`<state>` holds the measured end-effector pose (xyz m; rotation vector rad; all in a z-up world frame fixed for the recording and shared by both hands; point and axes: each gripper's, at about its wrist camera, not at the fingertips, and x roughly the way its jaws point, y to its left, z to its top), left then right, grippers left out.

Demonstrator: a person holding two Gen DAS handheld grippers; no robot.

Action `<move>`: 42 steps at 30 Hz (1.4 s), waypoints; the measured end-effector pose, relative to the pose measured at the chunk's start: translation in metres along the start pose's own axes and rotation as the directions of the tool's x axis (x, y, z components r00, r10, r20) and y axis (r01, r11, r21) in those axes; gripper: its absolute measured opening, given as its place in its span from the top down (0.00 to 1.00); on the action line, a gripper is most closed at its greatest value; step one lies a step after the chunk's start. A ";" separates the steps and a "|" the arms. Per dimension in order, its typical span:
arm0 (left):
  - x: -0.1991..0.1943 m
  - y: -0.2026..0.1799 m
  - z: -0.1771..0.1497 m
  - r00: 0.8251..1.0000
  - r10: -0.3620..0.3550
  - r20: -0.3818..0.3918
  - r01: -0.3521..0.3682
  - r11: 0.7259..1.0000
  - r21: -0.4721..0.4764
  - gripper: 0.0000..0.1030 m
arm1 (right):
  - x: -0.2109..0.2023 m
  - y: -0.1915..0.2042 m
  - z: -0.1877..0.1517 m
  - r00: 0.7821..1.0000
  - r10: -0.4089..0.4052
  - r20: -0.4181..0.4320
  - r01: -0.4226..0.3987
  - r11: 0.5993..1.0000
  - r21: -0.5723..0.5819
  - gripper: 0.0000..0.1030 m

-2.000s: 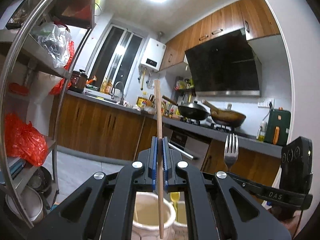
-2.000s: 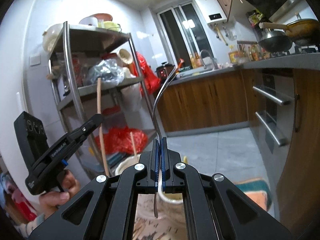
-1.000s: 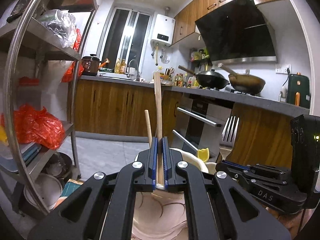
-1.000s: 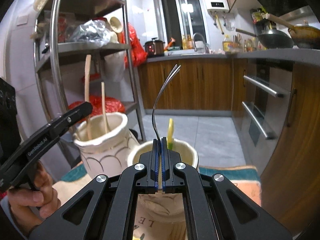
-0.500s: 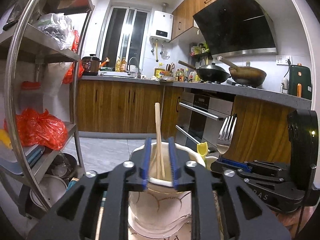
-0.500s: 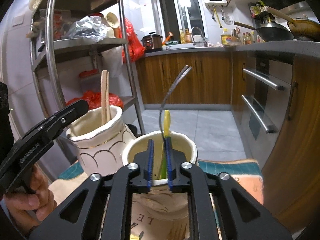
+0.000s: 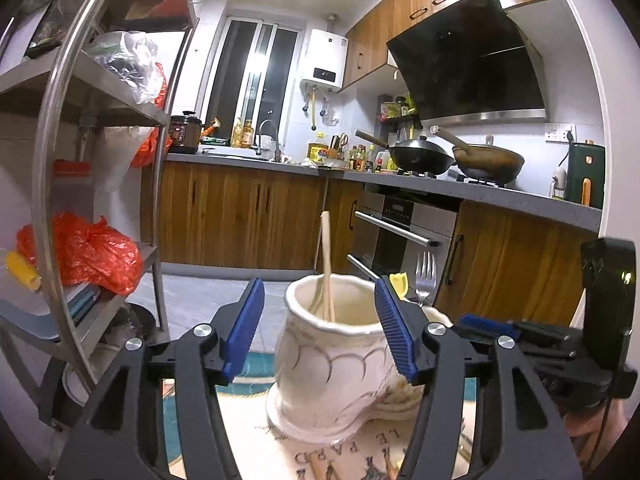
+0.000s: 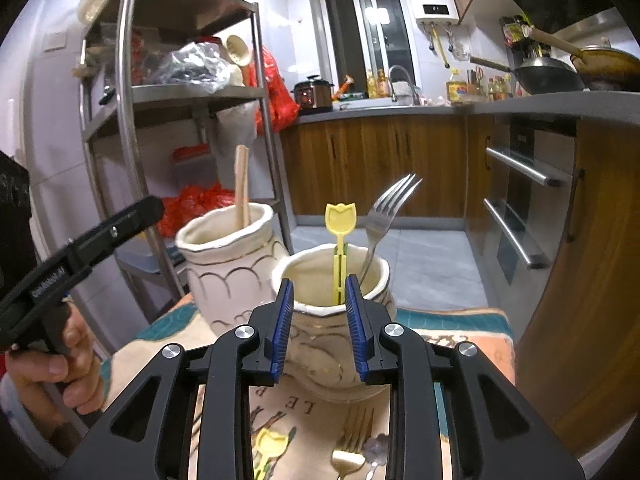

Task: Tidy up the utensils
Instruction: 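Open the left tool releasing the chopstick while the right tool releases the fork, then move the left tool toward the chopsticks while the right tool approaches the gold fork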

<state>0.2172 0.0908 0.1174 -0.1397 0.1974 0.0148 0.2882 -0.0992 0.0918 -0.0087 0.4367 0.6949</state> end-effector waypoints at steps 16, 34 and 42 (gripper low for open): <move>-0.022 0.011 -0.030 0.989 0.022 -0.148 -0.020 1.000 0.018 0.44 | -0.029 -0.002 -0.028 1.000 0.017 -0.026 -0.016 0.999 0.040 0.71; -0.013 0.020 -0.074 0.918 0.004 -0.396 -0.009 1.000 -0.012 0.46 | -0.023 -0.025 -0.073 0.967 0.014 -0.253 0.024 0.989 0.147 0.67; -0.009 0.013 -0.091 0.872 -0.013 -0.490 0.023 1.000 0.015 0.58 | -0.022 -0.018 -0.082 0.952 0.014 -0.307 0.021 0.994 0.109 0.67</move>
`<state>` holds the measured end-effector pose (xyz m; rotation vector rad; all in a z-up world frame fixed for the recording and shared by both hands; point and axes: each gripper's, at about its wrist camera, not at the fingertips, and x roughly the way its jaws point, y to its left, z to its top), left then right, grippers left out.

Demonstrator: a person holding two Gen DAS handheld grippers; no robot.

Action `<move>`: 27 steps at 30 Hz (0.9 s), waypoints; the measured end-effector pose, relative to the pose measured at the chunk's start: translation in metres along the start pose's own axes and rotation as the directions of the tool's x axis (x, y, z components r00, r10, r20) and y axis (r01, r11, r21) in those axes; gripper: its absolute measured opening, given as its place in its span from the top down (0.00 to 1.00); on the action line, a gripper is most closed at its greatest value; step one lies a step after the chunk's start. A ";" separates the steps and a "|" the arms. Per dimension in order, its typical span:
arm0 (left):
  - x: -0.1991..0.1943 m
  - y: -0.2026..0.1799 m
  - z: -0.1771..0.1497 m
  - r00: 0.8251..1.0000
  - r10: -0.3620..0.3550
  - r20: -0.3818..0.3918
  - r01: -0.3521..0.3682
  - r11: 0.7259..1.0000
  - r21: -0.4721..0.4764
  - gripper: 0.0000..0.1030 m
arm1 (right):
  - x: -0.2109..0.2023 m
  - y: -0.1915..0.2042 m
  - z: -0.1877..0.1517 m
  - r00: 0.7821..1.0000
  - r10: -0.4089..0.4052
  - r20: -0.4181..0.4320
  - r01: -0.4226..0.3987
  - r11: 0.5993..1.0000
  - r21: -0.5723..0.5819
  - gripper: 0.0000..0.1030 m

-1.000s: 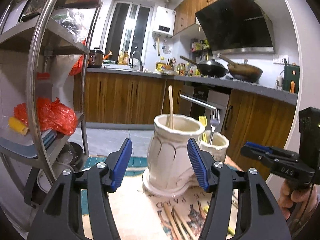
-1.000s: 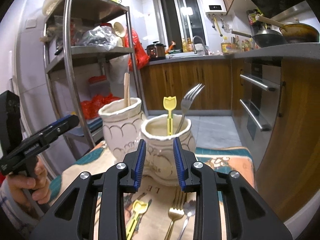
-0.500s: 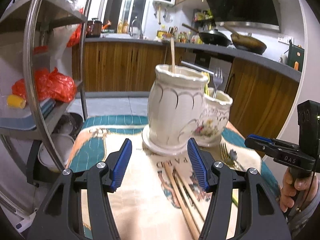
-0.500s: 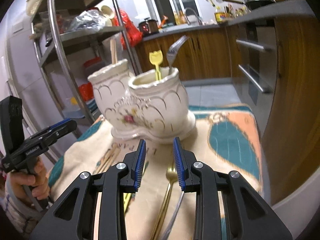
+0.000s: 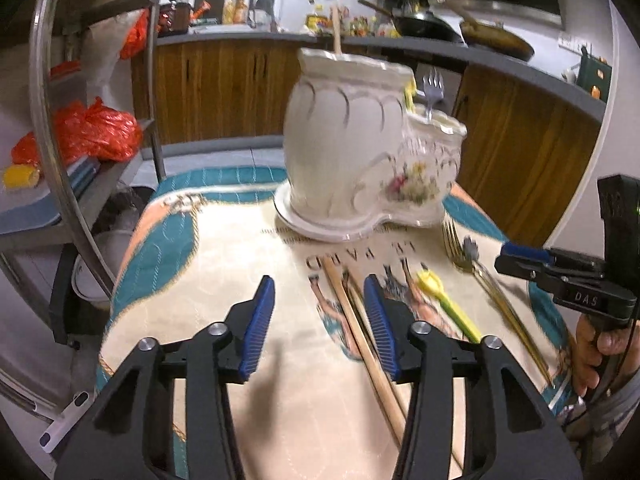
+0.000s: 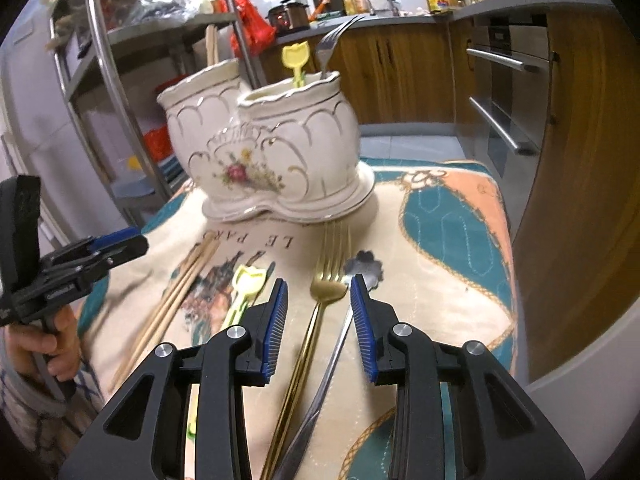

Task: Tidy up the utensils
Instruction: 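Move the left tool toward the chopsticks while the right tool approaches the gold fork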

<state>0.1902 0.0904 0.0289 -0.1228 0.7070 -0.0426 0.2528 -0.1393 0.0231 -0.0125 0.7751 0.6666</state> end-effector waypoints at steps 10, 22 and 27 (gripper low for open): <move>0.016 -0.011 -0.011 0.995 0.003 -0.101 0.004 0.998 0.067 0.68 | 0.010 0.010 -0.003 0.997 -0.004 -0.079 -0.001 0.999 -0.055 0.73; 0.021 -0.021 -0.016 0.991 0.024 -0.135 -0.008 0.993 0.121 0.68 | 0.020 0.018 -0.009 0.987 -0.061 -0.150 0.047 0.994 -0.098 0.79; 0.023 -0.021 -0.014 0.989 0.024 -0.144 -0.008 0.993 0.116 0.75 | 0.024 0.017 -0.006 0.986 -0.055 -0.155 0.042 0.996 -0.084 0.88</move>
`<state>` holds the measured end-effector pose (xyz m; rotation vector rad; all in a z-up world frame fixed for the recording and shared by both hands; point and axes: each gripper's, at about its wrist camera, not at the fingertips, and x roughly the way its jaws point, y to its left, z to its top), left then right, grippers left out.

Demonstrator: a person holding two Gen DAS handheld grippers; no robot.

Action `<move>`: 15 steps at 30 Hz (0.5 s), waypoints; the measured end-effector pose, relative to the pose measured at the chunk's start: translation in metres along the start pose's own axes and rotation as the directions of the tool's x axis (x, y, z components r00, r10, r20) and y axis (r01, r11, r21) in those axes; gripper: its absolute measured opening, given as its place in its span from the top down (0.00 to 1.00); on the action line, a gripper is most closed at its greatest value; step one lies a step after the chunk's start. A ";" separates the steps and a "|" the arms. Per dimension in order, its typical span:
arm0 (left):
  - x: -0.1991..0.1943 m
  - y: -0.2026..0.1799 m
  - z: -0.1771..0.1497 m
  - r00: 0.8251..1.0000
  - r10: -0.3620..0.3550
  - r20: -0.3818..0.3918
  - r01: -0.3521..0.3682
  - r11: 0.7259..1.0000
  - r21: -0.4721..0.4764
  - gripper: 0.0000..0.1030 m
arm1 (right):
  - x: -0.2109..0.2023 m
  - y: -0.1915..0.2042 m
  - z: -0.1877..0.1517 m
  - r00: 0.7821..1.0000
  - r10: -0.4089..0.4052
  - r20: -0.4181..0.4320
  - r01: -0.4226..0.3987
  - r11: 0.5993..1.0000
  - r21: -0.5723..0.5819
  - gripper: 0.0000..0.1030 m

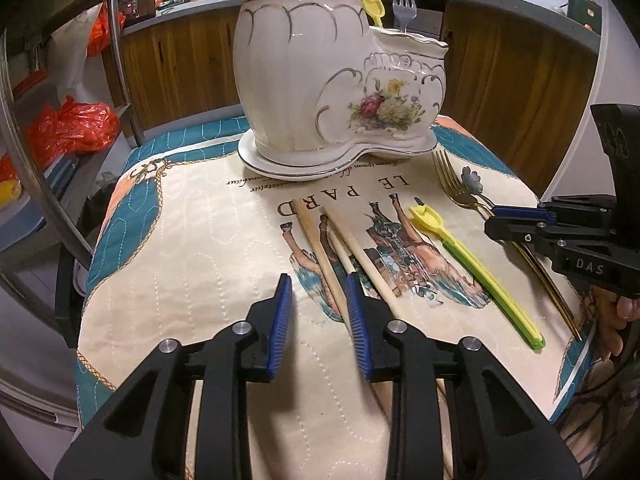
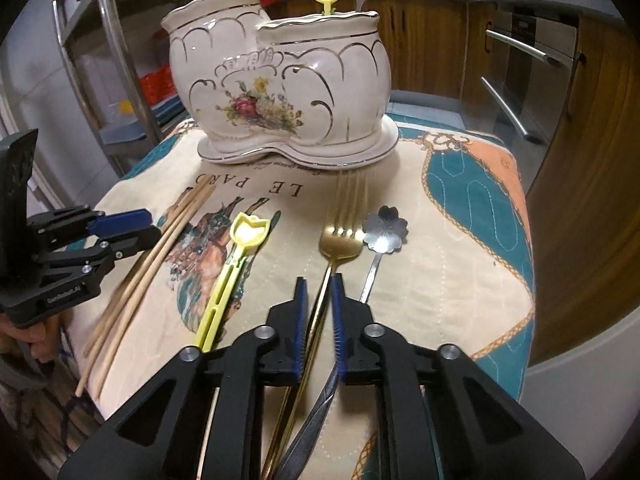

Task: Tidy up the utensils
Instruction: 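Move the left tool toward the chopsticks while the right tool approaches the gold fork, then grasp a wooden chopstick with the left tool while the right tool grasps the gold fork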

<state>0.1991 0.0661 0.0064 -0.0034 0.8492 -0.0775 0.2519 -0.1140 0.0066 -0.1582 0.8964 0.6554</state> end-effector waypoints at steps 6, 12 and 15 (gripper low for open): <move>-0.005 -0.002 -0.002 0.999 0.008 -0.035 -0.007 1.000 0.011 0.88 | 0.000 0.007 -0.002 1.000 0.006 -0.005 -0.006 0.999 -0.048 0.89; -0.009 0.019 0.000 0.995 -0.002 -0.101 0.000 1.000 -0.022 0.89 | 0.002 0.018 0.003 0.997 0.029 -0.075 -0.034 0.997 -0.075 0.92; -0.003 0.024 0.009 0.983 -0.044 -0.178 0.041 0.999 -0.022 0.89 | 0.008 0.022 0.015 0.985 0.012 -0.170 -0.028 0.996 -0.089 0.92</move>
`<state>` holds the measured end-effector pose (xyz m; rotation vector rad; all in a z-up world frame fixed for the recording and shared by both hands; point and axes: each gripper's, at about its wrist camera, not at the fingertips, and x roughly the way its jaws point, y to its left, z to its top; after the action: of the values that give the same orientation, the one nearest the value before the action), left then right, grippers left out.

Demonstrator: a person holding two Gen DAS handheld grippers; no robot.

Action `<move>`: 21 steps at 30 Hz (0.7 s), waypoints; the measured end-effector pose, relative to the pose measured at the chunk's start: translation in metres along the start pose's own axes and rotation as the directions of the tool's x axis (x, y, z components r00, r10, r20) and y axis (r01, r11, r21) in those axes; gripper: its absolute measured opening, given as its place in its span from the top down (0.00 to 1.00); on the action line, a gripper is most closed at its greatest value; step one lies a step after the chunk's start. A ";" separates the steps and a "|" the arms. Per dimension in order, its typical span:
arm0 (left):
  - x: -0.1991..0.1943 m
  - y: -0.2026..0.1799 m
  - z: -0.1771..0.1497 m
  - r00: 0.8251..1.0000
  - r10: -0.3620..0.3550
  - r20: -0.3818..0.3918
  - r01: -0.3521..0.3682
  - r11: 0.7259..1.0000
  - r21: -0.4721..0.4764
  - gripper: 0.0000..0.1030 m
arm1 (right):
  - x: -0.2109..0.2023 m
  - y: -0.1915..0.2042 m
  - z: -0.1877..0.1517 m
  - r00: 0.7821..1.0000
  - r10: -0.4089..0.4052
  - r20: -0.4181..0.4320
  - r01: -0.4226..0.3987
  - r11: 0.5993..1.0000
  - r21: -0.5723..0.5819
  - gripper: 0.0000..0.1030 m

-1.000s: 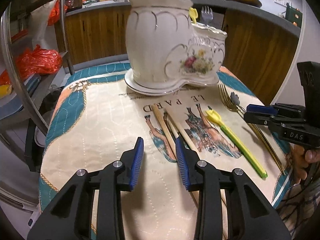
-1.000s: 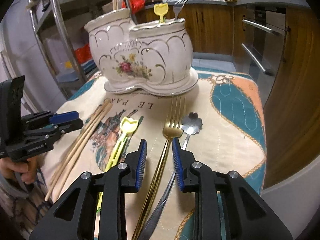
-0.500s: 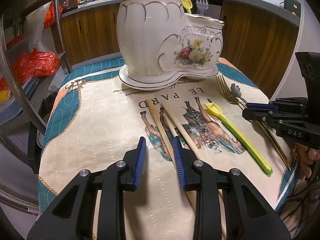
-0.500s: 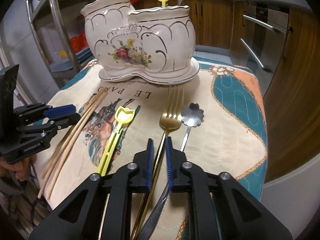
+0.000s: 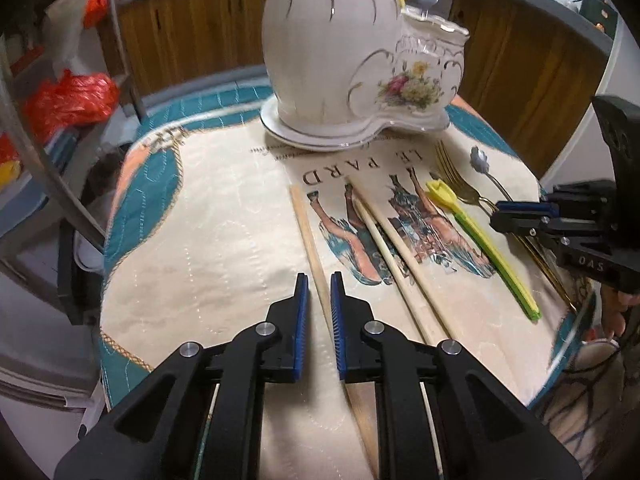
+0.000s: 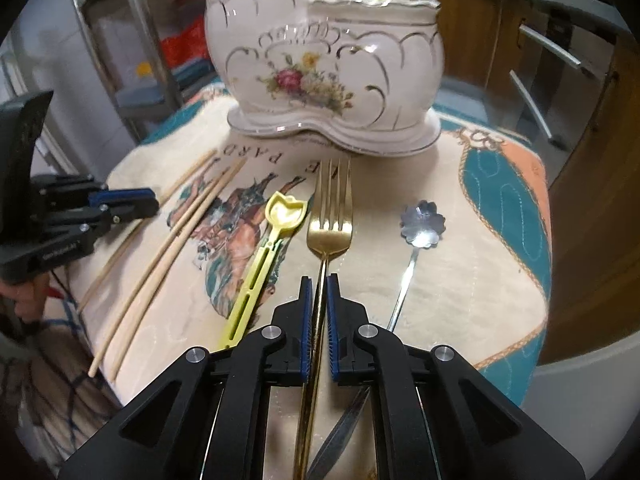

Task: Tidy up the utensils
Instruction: 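Grasp a wooden chopstick with the left tool while the right tool grasps the gold fork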

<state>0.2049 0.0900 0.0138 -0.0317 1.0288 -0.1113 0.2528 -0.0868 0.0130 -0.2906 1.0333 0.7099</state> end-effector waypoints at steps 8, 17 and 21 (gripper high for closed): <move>0.015 -0.013 0.027 0.974 0.054 -0.221 -0.029 0.993 0.118 0.87 | 0.014 0.010 0.033 0.963 -0.059 -0.261 0.047 0.998 -0.050 0.92; 0.019 -0.018 0.034 0.959 0.061 -0.278 -0.021 0.989 0.146 0.91 | 0.014 0.005 0.037 0.963 -0.051 -0.264 0.056 0.998 0.013 0.94; 0.013 -0.011 0.027 0.977 0.040 -0.211 -0.019 0.995 0.100 0.95 | 0.009 -0.005 0.028 0.981 -0.008 -0.193 0.025 0.996 0.083 0.94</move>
<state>0.2337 0.0774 0.0172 0.0867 1.2365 -0.1397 0.2782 -0.0717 0.0185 -0.2979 1.2407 0.6296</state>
